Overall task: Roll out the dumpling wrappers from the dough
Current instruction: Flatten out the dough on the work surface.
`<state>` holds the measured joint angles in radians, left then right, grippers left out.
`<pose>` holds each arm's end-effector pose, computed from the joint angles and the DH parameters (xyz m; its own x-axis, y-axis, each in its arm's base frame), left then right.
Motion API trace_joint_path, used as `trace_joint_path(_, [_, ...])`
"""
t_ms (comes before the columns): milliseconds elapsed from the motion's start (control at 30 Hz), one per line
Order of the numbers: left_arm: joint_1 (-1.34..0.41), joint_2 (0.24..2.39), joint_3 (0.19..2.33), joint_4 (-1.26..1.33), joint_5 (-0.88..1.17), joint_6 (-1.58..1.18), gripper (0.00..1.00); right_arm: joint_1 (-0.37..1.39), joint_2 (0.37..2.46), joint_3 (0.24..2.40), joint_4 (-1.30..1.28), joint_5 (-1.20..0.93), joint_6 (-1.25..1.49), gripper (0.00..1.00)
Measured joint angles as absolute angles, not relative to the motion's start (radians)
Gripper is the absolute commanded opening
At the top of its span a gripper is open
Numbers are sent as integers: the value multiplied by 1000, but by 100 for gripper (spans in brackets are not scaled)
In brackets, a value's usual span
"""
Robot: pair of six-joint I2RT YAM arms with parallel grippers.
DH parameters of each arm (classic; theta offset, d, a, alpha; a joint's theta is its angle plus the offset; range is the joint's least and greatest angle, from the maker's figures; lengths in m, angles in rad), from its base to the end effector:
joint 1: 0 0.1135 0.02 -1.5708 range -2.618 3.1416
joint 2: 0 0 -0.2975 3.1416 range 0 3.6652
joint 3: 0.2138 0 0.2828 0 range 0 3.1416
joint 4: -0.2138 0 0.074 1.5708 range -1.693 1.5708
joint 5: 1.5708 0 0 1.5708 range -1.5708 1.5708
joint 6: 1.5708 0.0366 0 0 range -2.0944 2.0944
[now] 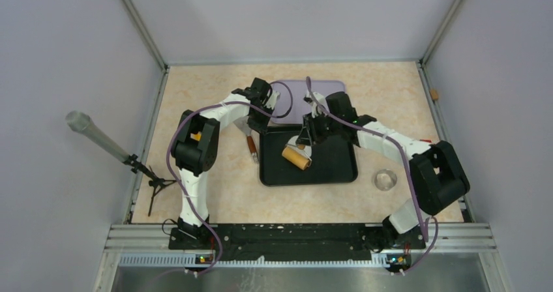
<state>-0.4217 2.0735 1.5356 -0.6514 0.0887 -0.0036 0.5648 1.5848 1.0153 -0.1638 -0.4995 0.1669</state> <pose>0.4298 -0.1964 0.1816 -0.8484 0.3767 -0.3720 0.4348 0.8967 -0.0836 0.3016 0.2118 0.2415 -0.6855 -0.2617 -0.6794 -0.6658 0.6029 0.4396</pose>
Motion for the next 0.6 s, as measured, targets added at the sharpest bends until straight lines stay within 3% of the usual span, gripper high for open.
trace_joint_path(233, [-422, 2074, 1536, -651, 89, -6, 0, 430, 1517, 1015, -144, -545, 221, 0])
trace_joint_path(600, [-422, 2074, 1536, -651, 89, -6, 0, 419, 1568, 1016, -83, -440, 284, 0])
